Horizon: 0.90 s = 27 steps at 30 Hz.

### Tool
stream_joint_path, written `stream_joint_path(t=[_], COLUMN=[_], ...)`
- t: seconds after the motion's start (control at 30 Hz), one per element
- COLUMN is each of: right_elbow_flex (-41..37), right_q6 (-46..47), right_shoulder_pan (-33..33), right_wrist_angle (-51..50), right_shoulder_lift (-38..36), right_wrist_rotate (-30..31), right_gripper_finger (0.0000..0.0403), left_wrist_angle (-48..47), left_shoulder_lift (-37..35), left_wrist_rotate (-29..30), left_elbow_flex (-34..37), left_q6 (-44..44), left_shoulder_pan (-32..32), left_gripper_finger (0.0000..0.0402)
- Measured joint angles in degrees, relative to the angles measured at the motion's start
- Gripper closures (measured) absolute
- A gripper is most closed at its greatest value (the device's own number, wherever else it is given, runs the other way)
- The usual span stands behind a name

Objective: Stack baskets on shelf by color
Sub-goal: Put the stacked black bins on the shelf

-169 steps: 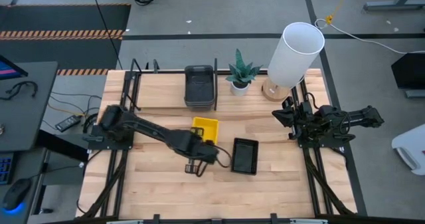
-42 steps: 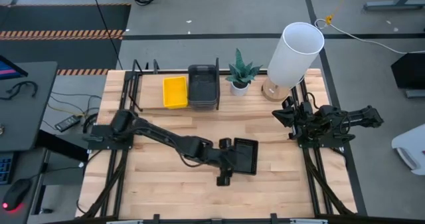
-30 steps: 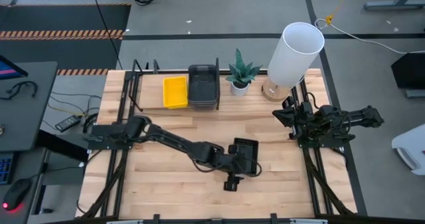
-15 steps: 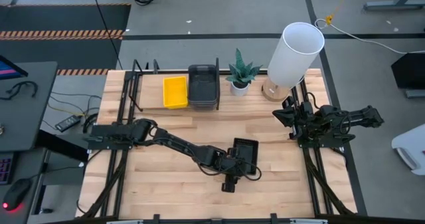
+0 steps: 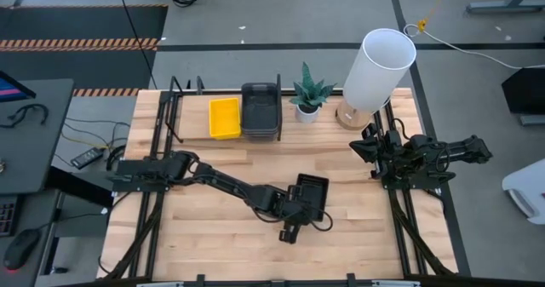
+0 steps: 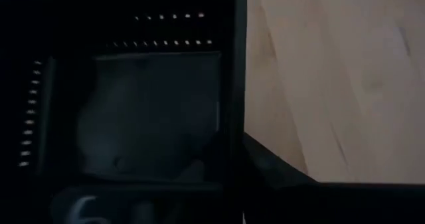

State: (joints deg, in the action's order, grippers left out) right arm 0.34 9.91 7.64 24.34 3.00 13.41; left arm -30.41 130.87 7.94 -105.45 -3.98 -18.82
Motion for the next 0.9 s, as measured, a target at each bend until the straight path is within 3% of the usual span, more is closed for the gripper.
stream_joint_path(t=[0.23, 0.9], right_elbow_flex=[0.0, 0.0], right_q6=[0.0, 0.0], right_shoulder_pan=[0.0, 0.0], right_wrist_angle=[0.0, 0.4], right_shoulder_lift=[0.0, 0.0], right_wrist_rotate=[0.0, 0.0], right_gripper_finger=[0.0376, 0.0376], left_wrist_angle=[-9.2, -33.0], left_shoulder_lift=[-3.7, -15.5], left_wrist_rotate=[2.2, 21.3], left_elbow_flex=[0.0, 0.7], left_q6=[-0.4, -8.9], left_shoulder_pan=[-1.2, -5.3], left_gripper_finger=[0.0382, 0.0382])
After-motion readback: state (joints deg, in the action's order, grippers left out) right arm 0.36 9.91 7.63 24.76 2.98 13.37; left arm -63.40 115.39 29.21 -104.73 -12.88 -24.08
